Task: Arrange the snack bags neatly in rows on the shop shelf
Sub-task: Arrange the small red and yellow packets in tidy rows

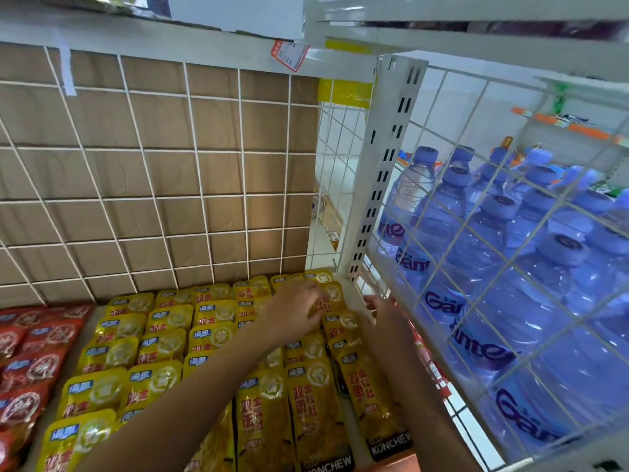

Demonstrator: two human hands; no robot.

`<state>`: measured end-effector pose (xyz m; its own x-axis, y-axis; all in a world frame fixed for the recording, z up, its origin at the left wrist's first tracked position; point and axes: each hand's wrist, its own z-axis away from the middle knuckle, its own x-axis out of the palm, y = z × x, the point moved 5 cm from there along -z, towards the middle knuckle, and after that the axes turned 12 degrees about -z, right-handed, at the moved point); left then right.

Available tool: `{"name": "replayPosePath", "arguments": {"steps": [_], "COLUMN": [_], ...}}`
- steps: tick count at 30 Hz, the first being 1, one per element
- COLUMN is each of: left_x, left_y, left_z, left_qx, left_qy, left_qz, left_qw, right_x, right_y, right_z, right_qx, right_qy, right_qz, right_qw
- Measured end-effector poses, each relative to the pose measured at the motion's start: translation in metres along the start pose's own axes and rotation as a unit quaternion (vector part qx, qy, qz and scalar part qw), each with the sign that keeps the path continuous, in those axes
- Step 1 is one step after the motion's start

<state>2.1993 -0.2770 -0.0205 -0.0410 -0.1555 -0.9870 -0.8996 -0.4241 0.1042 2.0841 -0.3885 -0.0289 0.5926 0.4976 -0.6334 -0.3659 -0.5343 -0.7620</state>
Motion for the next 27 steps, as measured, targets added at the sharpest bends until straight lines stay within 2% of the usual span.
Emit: {"name": "replayPosePath", "arguments": {"steps": [3,9,16,27], "left_x": [0.009,0.016,0.017,0.015], "left_y": [0.007,0.010,0.013,0.007], "left_z": [-0.005,-0.008,-0.008,-0.022], "left_qx": [0.021,0.008,0.010,-0.007], "left_qy": [-0.018,-0.034,-0.055,-0.044], "left_qz": [-0.002,-0.011,-0.028,0.017], "left_qw": [1.000,0.999,0.998,0.999], "right_x": [0.002,0.007,0.001,0.000], "right_y": [0.009,0.014,0.019,0.019], "right_z": [0.022,0.049,0.059,0.057], "right_qx": [0.007,0.021,0.069,0.086], "right_qy": [-0.039,-0.086,-0.037,-0.043], "right_qz": [0.037,0.074,-0.023,-0.040], "right_qw": [0.999,0.993,0.997,0.995]}}
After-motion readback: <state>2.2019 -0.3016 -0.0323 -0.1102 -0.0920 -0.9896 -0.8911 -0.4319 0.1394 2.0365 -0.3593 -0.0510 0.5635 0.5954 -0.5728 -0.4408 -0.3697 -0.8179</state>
